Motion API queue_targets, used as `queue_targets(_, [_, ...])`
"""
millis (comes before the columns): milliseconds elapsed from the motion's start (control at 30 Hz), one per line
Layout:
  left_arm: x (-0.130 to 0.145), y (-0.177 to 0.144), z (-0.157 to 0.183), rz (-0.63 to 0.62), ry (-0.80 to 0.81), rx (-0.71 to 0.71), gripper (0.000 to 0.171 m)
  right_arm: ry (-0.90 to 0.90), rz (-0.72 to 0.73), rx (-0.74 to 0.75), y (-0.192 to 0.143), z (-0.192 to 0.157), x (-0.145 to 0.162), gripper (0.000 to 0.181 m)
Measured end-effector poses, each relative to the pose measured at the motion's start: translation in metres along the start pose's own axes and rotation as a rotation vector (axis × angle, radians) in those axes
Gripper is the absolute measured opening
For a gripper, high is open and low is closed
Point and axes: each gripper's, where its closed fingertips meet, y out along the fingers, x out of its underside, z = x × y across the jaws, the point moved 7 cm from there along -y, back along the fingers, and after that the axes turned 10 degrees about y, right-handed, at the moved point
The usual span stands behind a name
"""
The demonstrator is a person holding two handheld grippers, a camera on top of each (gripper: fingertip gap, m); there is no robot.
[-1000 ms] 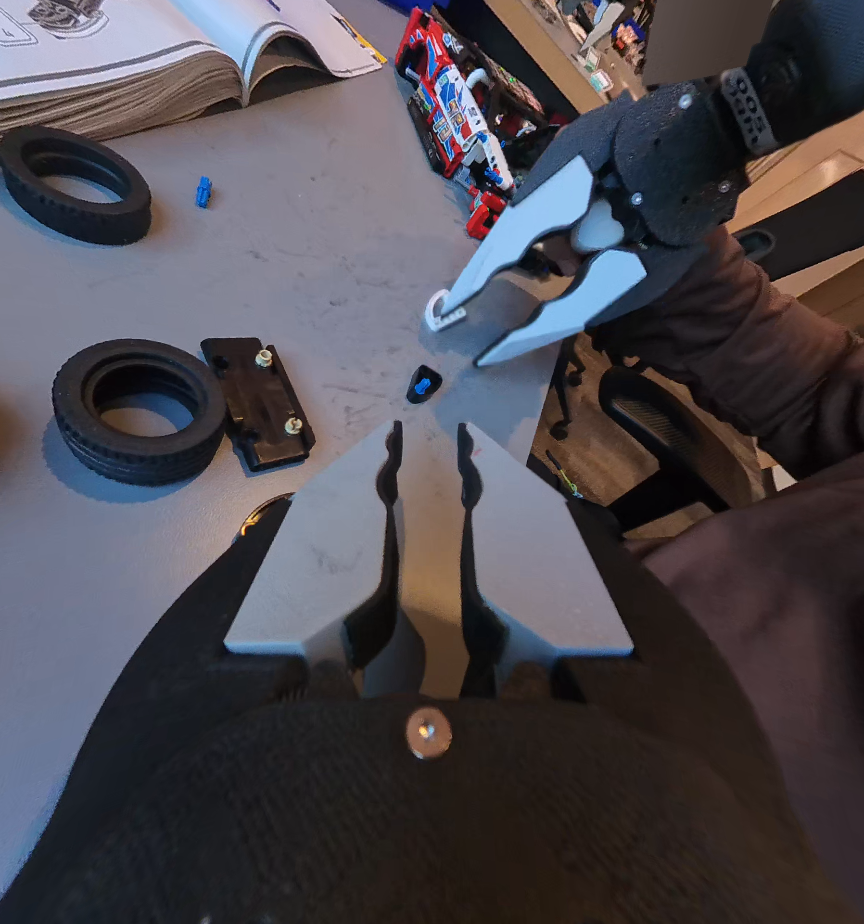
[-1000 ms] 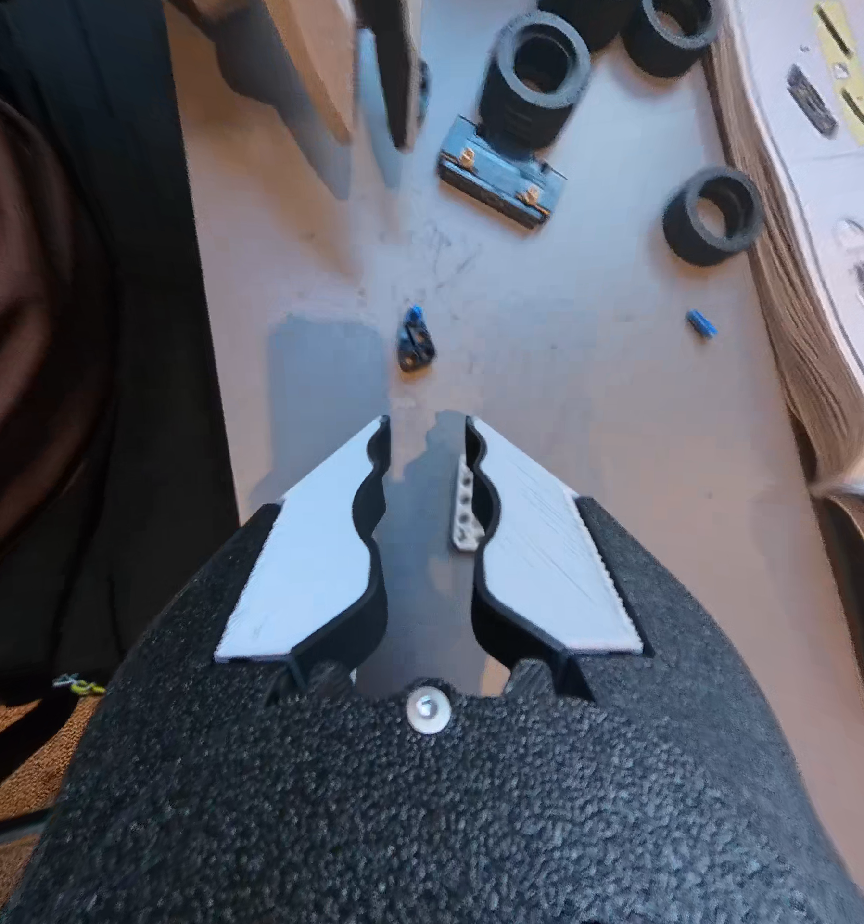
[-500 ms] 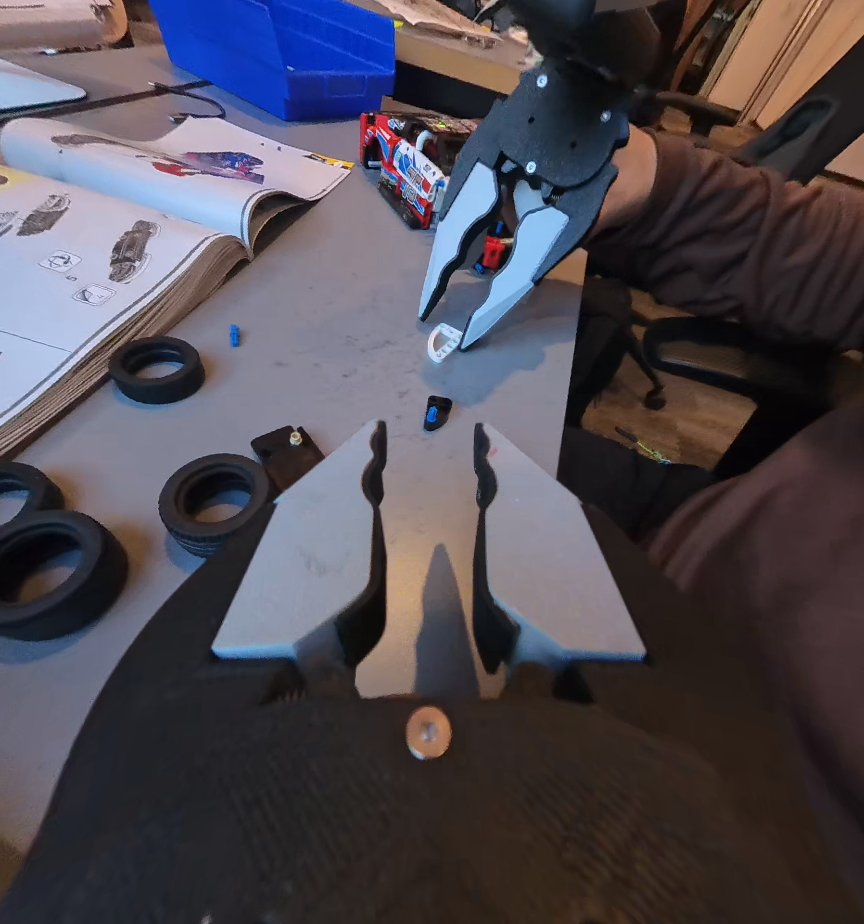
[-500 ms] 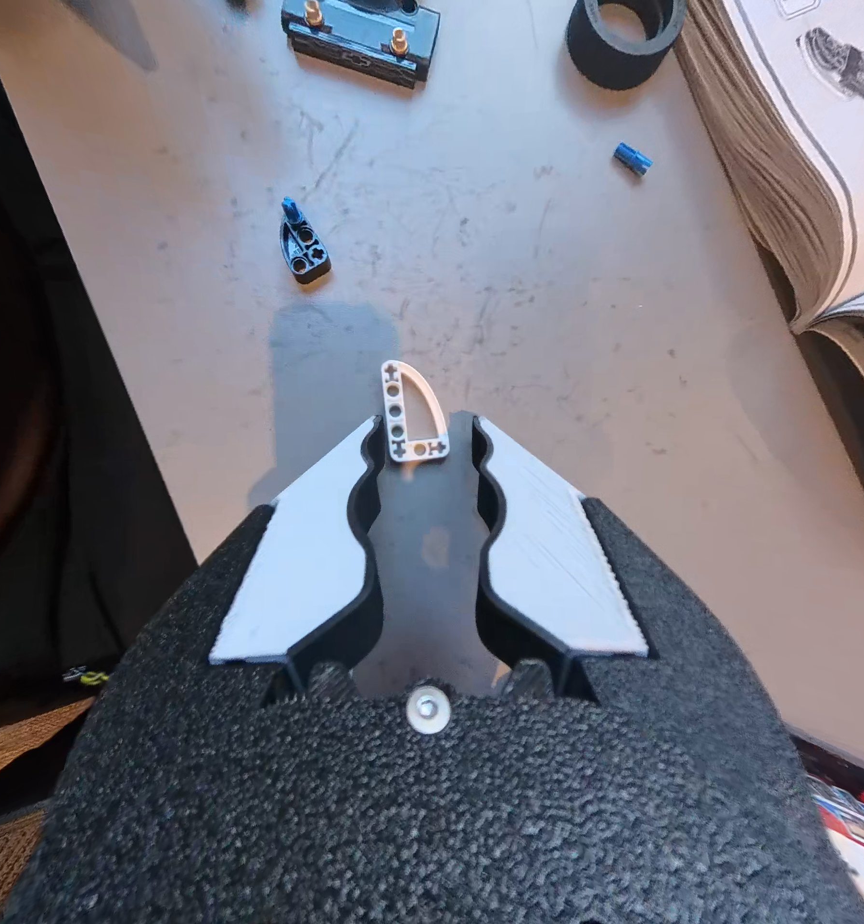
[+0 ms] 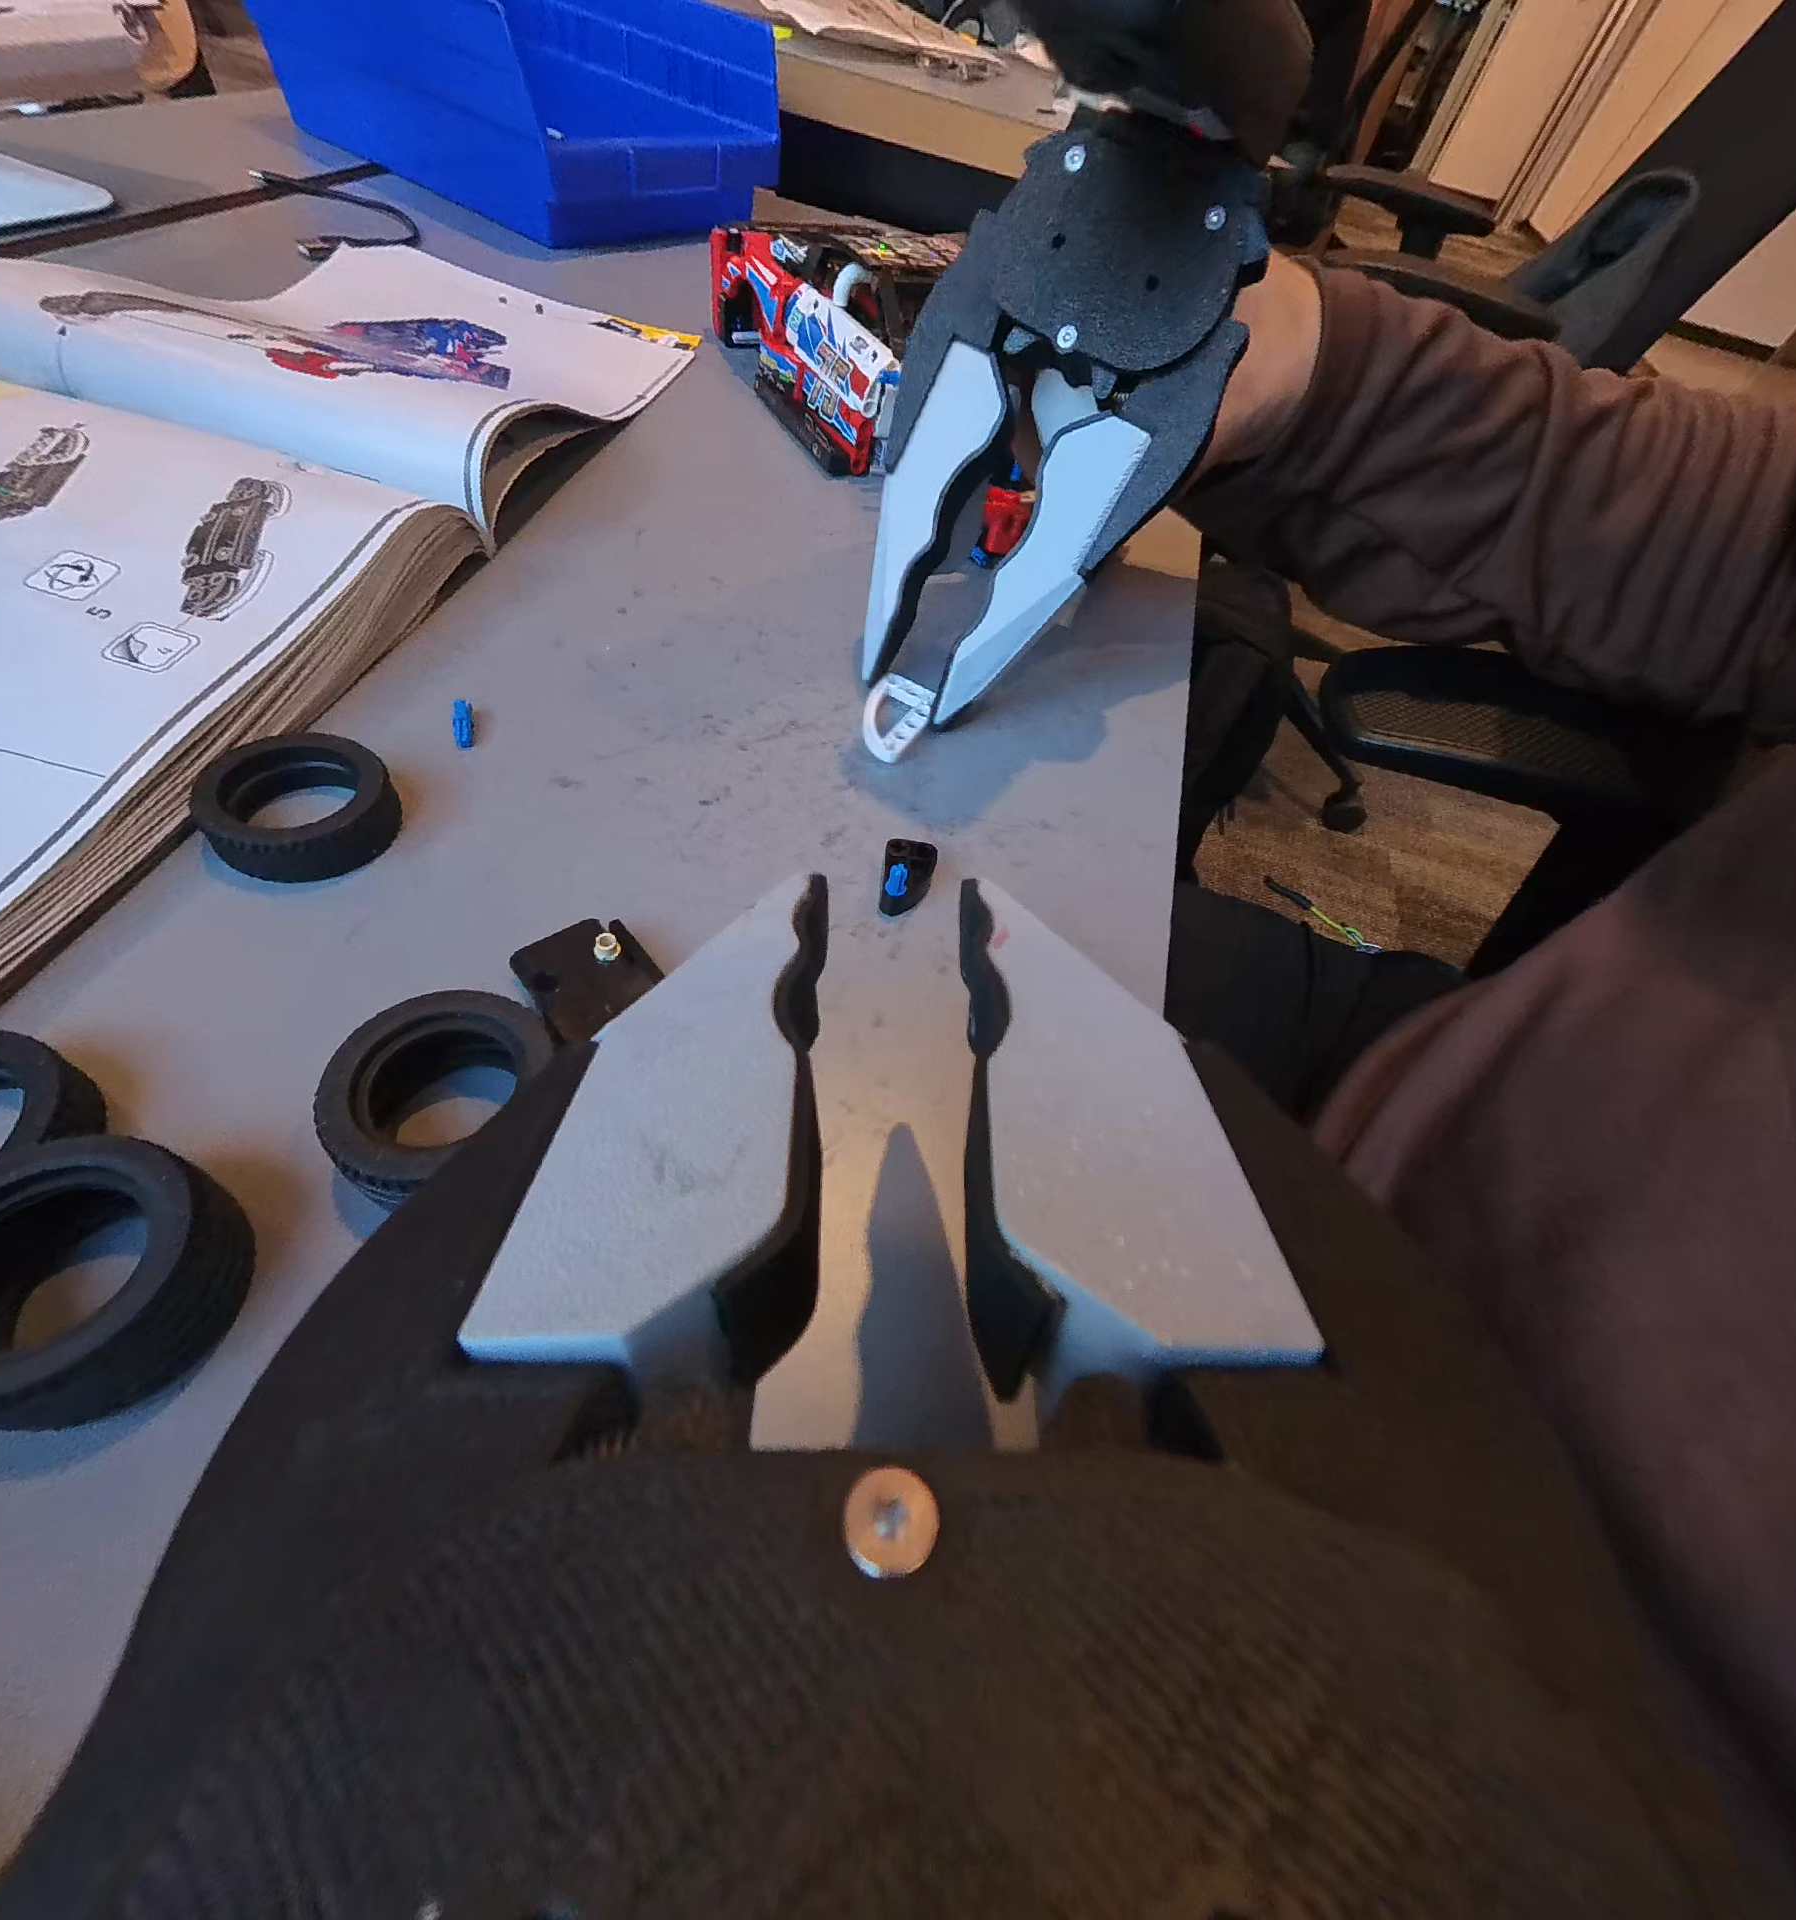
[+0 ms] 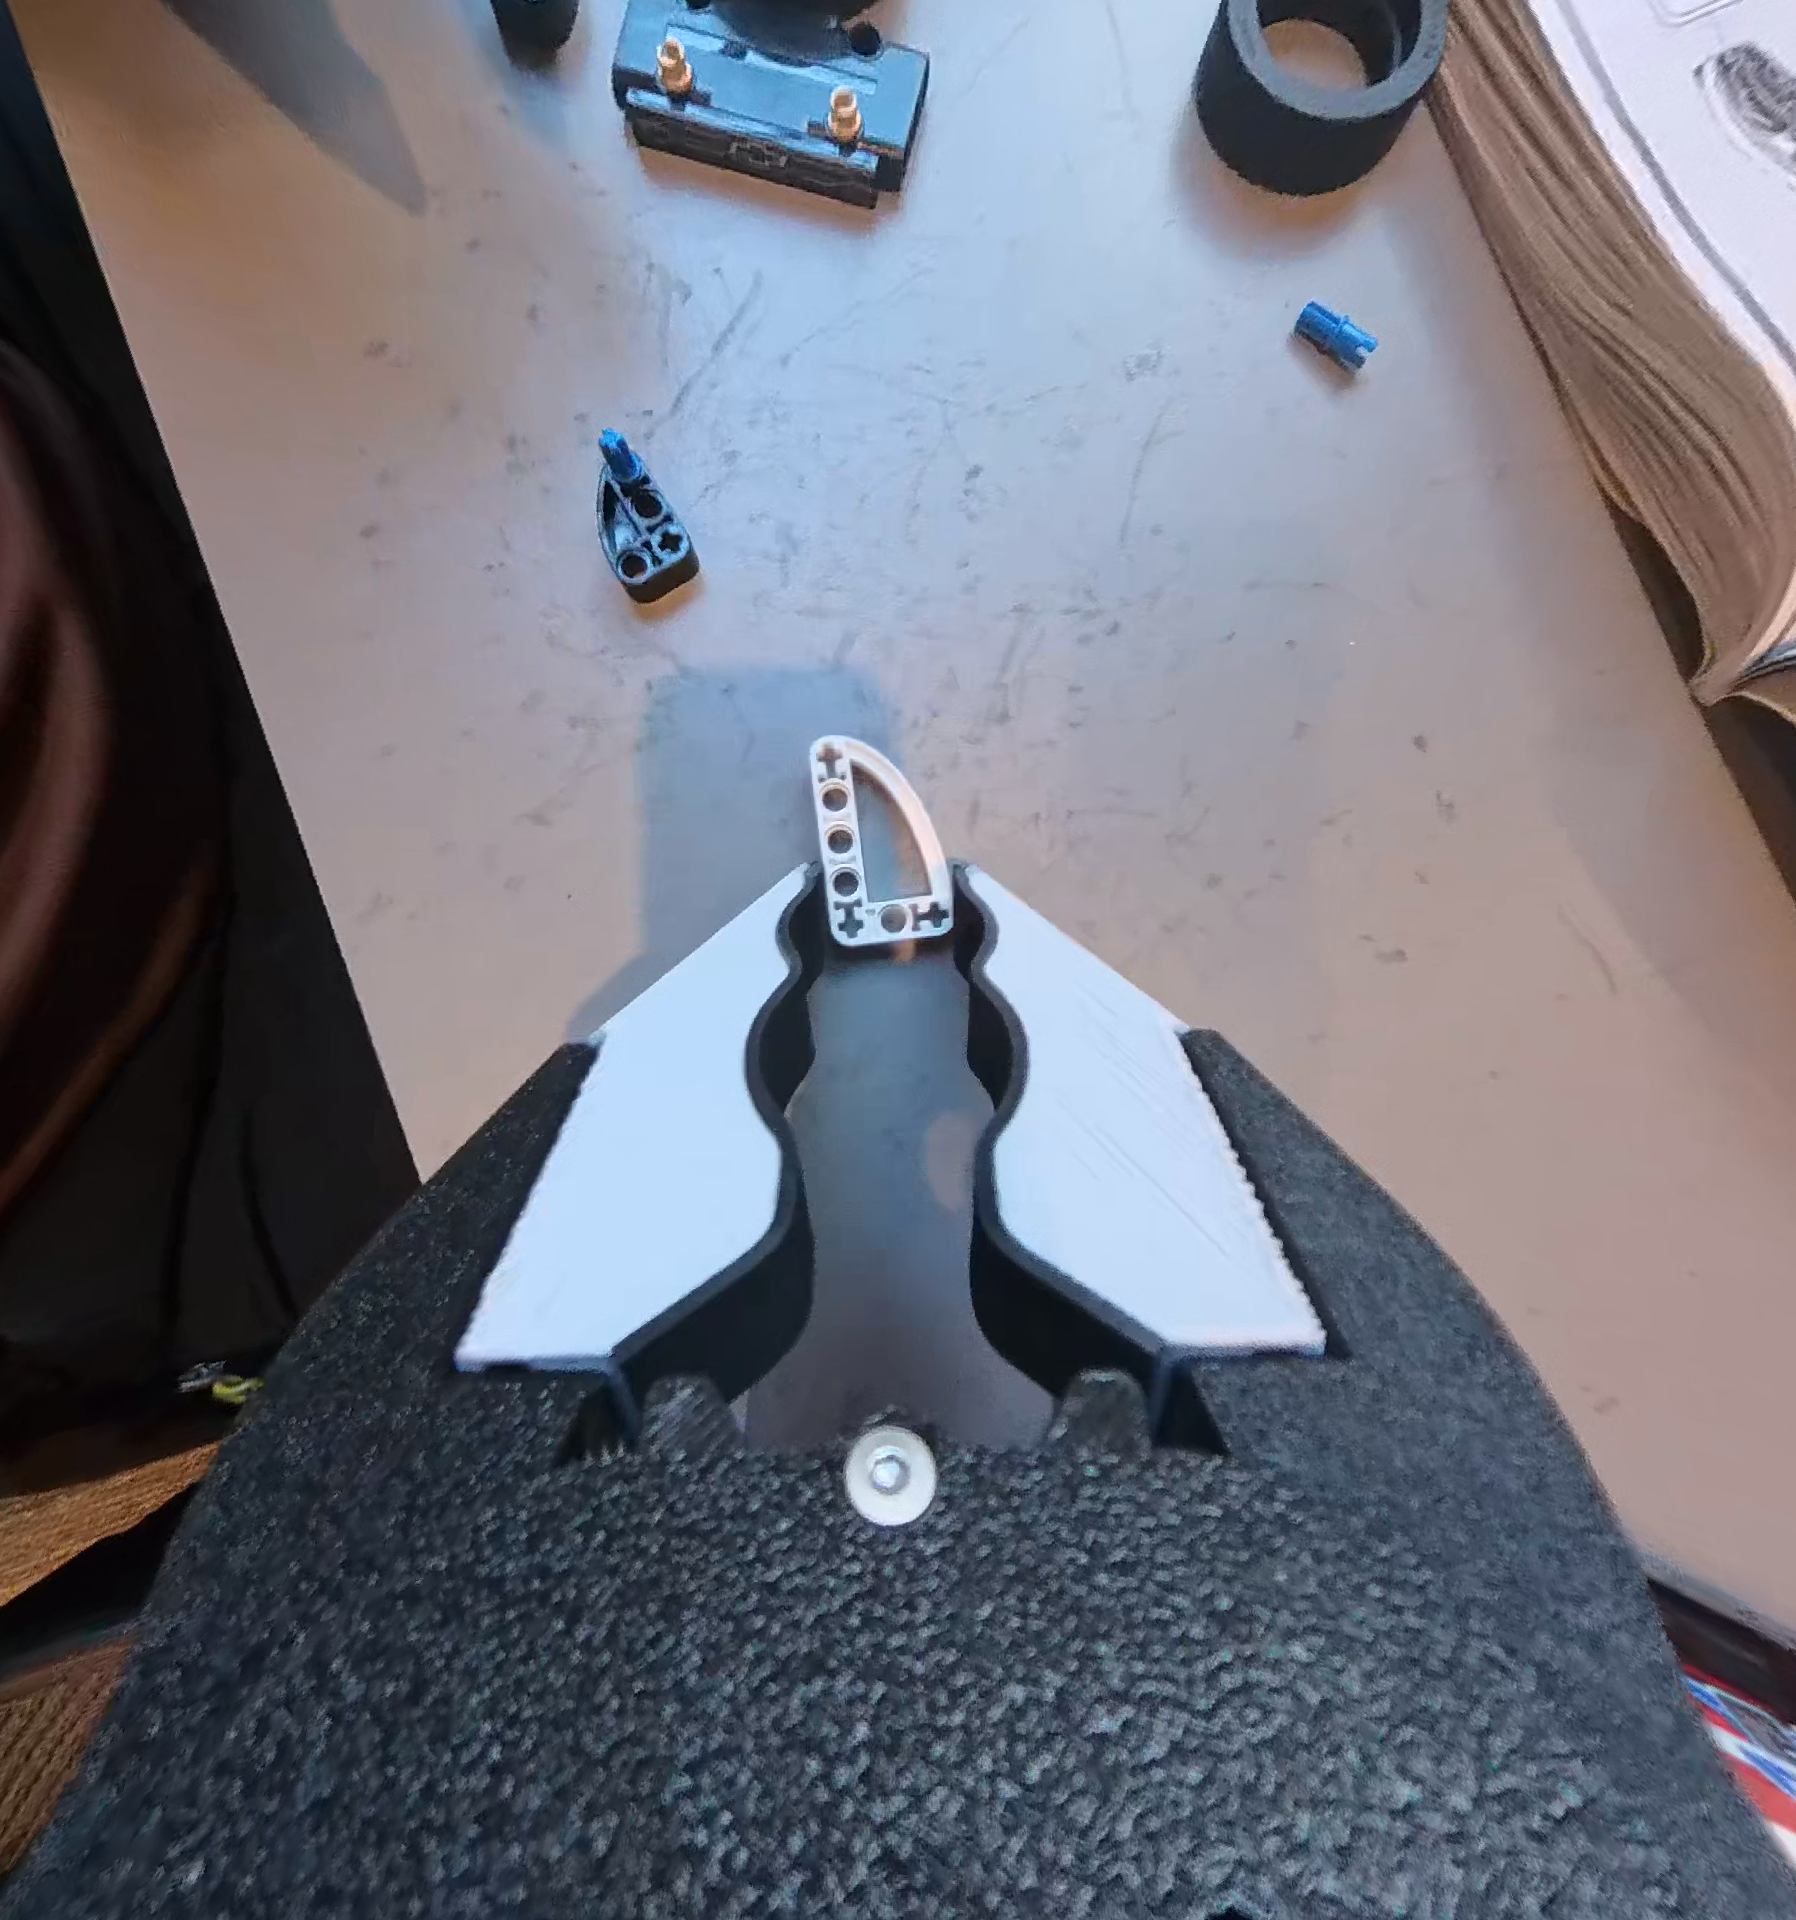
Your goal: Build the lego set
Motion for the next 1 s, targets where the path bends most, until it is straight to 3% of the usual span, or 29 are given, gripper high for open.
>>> queue_targets(333, [0.001,0.001,-0.002,-0.006,-0.021,0.011,0.023,-0.096,0.097,0.017,-0.005,-0.023,-0.029,0.024])
queue_targets(600, [0.001,0.000,-0.001,0.000,-0.004,0.002,0.023,-0.048,0.182,0.010,-0.002,-0.022,-0.034,0.023])
queue_targets(900, [0.001,0.000,-0.006,0.010,-0.051,0.014,0.022,-0.075,0.342,0.078,-0.003,-0.026,-0.052,0.023])
queue_targets(1000, [0.001,0.000,-0.010,0.018,-0.083,0.009,0.022,-0.140,0.409,0.190,-0.006,-0.030,-0.060,0.024])
